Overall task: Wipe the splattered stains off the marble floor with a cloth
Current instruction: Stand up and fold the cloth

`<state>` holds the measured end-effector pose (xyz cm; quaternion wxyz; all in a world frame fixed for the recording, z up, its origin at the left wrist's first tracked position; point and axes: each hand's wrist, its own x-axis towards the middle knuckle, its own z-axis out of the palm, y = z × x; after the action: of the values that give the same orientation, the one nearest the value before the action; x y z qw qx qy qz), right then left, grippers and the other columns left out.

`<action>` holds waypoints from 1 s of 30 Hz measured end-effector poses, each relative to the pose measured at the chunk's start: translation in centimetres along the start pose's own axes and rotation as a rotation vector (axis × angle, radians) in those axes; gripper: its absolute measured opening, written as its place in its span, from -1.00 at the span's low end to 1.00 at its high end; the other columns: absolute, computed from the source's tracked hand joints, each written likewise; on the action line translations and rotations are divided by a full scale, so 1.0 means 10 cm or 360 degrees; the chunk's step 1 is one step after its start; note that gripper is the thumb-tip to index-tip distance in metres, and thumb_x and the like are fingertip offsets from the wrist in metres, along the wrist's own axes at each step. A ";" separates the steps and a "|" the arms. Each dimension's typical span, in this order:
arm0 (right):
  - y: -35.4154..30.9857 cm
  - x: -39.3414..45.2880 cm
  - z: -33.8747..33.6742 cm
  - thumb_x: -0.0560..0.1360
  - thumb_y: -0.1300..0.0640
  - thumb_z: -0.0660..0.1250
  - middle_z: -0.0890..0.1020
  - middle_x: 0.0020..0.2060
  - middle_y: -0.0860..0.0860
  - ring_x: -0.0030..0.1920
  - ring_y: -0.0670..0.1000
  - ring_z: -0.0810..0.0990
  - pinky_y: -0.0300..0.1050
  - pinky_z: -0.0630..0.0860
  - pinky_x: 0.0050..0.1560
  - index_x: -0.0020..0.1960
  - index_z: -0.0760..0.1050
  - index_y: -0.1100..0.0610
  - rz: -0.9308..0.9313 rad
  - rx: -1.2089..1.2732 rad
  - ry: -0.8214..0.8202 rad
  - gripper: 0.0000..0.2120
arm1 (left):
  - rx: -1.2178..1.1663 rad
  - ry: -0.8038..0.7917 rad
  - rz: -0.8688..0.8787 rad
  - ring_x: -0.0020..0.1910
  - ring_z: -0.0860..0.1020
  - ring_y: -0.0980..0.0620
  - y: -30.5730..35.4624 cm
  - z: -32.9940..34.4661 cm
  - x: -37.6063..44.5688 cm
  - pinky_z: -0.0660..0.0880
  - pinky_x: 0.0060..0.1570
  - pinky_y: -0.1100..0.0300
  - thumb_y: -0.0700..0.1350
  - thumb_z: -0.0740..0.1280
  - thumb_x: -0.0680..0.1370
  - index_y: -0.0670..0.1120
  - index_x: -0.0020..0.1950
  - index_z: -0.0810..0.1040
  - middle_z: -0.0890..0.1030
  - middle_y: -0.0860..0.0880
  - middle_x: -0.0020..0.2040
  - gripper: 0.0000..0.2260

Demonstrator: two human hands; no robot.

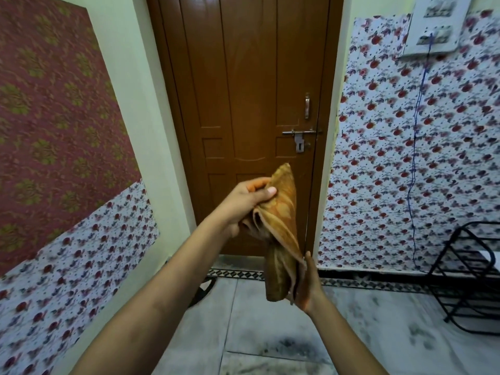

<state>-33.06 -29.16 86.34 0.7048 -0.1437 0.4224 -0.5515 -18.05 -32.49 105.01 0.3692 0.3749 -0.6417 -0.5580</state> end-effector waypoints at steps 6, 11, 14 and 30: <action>0.01 -0.06 0.14 0.41 -0.39 0.14 0.57 0.16 0.30 0.03 0.32 0.62 0.26 0.58 -0.05 0.14 0.60 0.22 -0.0054 0.0617 -0.0370 -0.27 | -0.0009 0.0198 -0.0189 -0.02 0.58 -0.07 -0.16 -0.48 0.06 0.50 0.11 -0.03 -0.10 0.24 0.59 0.08 0.11 0.56 0.62 -0.07 -0.04 -0.84; -0.09 -0.06 0.05 0.44 -0.41 0.05 0.63 0.09 0.25 0.05 0.28 0.62 0.23 0.58 -0.03 0.20 0.52 0.13 -0.0070 0.0307 -0.0189 -0.30 | 0.0300 0.0383 -0.0388 -0.03 0.55 -0.05 -0.59 -0.80 -0.09 0.53 -0.01 0.10 -0.17 0.15 0.63 0.01 0.25 0.50 0.58 -0.09 -0.01 -0.75; -0.08 -0.14 0.14 0.54 -0.14 0.20 0.68 -0.05 0.24 -0.06 0.23 0.67 0.14 0.62 -0.14 0.11 0.55 0.21 0.0025 -0.0022 -0.0126 -0.57 | 0.0347 0.0430 -0.0457 0.00 0.56 -0.04 -0.76 -0.83 -0.16 0.53 0.01 0.09 -0.16 0.14 0.63 0.02 0.26 0.48 0.59 -0.08 0.01 -0.75; -0.10 -0.14 0.96 0.59 -0.18 0.06 0.59 0.01 0.24 0.17 0.25 0.51 0.15 0.42 0.11 0.24 0.48 0.21 0.0267 -0.0254 0.0124 -0.48 | 0.0275 0.0369 -0.0426 0.09 0.58 -0.06 -1.13 -0.02 -0.27 0.51 0.11 -0.01 -0.17 0.21 0.60 0.06 0.02 0.57 0.64 -0.08 0.04 -0.81</action>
<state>-26.51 -30.80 93.39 0.7178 -0.1419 0.5027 -0.4603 -15.91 -31.25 93.67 0.3296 0.5490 -0.5847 -0.4980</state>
